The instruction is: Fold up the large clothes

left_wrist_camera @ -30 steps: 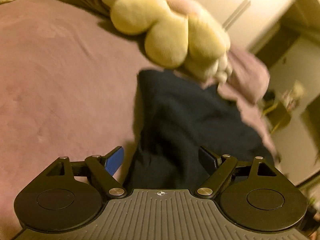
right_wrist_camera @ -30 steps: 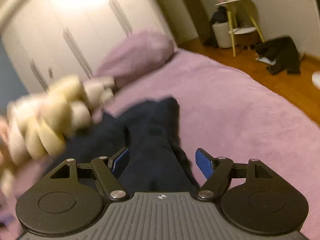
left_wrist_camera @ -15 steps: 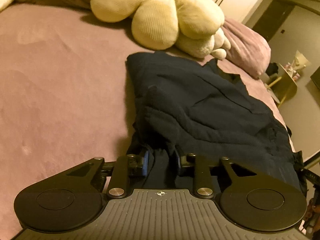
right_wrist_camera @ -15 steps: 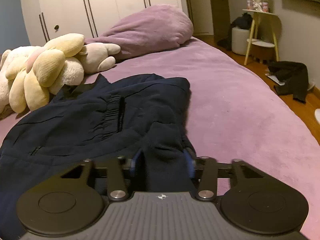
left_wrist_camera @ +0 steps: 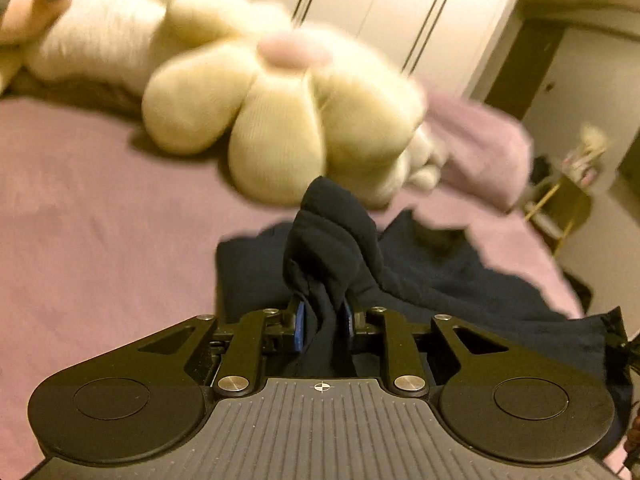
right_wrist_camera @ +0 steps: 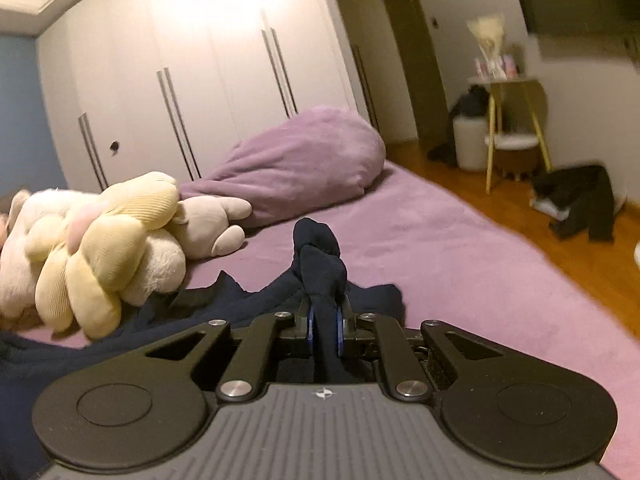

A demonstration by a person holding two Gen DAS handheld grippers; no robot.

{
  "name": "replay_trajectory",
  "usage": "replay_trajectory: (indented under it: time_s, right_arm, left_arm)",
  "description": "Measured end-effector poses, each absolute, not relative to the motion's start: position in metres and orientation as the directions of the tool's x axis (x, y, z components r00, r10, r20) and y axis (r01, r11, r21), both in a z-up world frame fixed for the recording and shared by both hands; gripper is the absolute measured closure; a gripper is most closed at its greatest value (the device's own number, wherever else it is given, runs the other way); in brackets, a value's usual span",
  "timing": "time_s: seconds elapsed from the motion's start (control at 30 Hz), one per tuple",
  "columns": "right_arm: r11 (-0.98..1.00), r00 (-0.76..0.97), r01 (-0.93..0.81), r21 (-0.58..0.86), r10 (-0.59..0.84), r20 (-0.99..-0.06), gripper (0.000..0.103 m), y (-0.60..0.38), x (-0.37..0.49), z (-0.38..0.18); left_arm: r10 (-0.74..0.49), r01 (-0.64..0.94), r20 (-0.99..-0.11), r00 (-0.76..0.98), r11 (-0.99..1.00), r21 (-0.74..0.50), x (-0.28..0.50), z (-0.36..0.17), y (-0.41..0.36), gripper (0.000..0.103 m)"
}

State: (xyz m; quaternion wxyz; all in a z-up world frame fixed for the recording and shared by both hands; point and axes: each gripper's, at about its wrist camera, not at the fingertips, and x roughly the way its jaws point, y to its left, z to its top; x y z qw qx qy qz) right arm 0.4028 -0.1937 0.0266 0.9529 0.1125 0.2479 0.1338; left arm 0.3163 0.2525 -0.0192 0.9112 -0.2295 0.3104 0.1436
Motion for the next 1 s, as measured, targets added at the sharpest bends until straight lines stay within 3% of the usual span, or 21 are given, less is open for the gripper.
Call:
replay_trajectory:
  time_s: [0.03,0.1,0.2,0.23,0.27,0.33,0.4,0.47,0.57,0.77,0.87,1.0]
  right_arm:
    - [0.940,0.828,-0.181,0.288,0.303,-0.471,0.093,-0.190,0.415,0.018]
    - [0.946,0.785,-0.149,0.286,0.289,-0.547,0.093,-0.184,0.433,-0.002]
    - [0.957,0.746,-0.145,0.250,0.272,-0.608,0.085,-0.178,0.444,-0.023]
    - [0.954,0.740,-0.160,0.255,0.286,-0.609,0.079,-0.179,0.443,-0.024]
    - [0.946,0.736,-0.178,0.269,0.310,-0.602,0.065,-0.180,0.442,-0.024]
    - [0.925,0.722,-0.231,0.302,0.371,-0.584,0.057,-0.182,0.441,-0.023]
    - [0.934,0.725,-0.249,0.255,0.355,-0.591,0.063,-0.176,0.440,-0.025]
    - [0.959,0.737,-0.236,0.155,0.281,-0.615,0.094,-0.164,0.440,-0.028]
    - [0.970,0.761,-0.226,0.090,0.233,-0.606,0.095,-0.155,0.436,-0.017]
    - [0.966,0.883,-0.247,0.075,0.257,-0.394,0.095,-0.129,0.456,0.052]
    - [0.982,0.924,-0.177,0.071,0.191,-0.332,0.094,-0.107,0.500,0.069]
    - [0.994,0.938,-0.099,0.041,0.107,-0.331,0.094,-0.074,0.554,0.047]
  left_arm:
    - [0.116,-0.422,-0.662,0.741,0.846,-0.324,0.324,-0.032,0.254,0.079]
    - [0.091,-0.438,-0.700,0.708,0.834,-0.334,0.329,-0.051,0.259,0.067]
    - [0.019,-0.385,-0.652,0.758,0.820,-0.423,0.317,-0.059,0.265,0.049]
    - [-0.031,-0.352,-0.630,0.776,0.808,-0.473,0.314,-0.062,0.269,0.048]
    - [-0.049,-0.347,-0.625,0.779,0.796,-0.496,0.313,-0.063,0.271,0.049]
    - [-0.050,-0.377,-0.639,0.767,0.772,-0.512,0.314,-0.066,0.276,0.065]
    - [-0.048,-0.401,-0.656,0.754,0.757,-0.516,0.316,-0.067,0.280,0.083]
    - [-0.058,-0.384,-0.645,0.762,0.760,-0.524,0.316,-0.058,0.279,0.085]
    - [-0.037,-0.352,-0.599,0.800,0.780,-0.518,0.319,-0.023,0.281,0.086]
    - [0.181,-0.389,-0.508,0.842,0.856,-0.340,0.392,0.036,0.285,0.085]
    - [0.316,-0.443,-0.468,0.825,0.876,-0.189,0.439,0.028,0.273,0.084]
    - [0.391,-0.517,-0.531,0.752,0.850,-0.105,0.482,-0.030,0.266,0.076]
